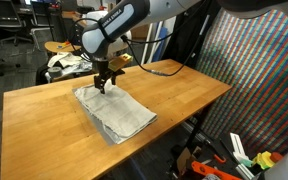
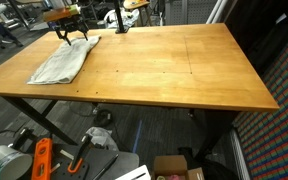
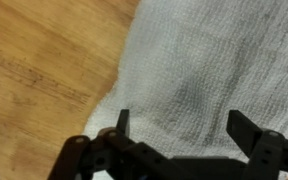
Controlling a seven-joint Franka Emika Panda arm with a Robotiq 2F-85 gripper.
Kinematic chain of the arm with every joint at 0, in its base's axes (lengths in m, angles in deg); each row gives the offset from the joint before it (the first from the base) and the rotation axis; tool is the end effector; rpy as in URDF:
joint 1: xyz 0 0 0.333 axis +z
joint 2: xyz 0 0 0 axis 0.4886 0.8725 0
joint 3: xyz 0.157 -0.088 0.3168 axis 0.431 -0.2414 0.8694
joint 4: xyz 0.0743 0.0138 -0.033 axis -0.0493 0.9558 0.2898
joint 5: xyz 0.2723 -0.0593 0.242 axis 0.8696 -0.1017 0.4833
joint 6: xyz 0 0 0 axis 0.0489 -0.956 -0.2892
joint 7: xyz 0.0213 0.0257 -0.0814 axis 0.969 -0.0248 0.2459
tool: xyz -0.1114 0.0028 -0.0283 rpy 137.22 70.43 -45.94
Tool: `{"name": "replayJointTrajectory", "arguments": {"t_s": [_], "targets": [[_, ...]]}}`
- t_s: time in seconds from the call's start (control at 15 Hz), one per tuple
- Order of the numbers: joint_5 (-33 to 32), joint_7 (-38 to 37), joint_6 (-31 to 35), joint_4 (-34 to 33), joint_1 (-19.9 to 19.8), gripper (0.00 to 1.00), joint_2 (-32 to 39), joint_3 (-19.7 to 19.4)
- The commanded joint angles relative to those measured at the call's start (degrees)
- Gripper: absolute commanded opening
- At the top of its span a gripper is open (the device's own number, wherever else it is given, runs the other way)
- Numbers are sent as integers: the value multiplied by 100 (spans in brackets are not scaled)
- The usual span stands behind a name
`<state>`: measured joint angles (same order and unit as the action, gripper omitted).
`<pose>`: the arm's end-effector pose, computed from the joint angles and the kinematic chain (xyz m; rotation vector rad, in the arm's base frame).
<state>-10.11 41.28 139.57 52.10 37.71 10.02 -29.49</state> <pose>0.6987 0.1610 0.2958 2.9642 0.7864 -0.0547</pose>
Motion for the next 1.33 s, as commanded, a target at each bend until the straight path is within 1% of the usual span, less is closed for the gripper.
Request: {"name": "replayJointTrajectory", "arguments": {"t_s": [0.0,0.2,0.67,1.27], "targets": [[524,392,-102,-362,-227,100,222,243],[675,411,36,-485,-247,100,379,249],[593,49,985,-656,-146,100,805,100],[544,-510,1391,-1086,-38,100,1091,-108]]}}
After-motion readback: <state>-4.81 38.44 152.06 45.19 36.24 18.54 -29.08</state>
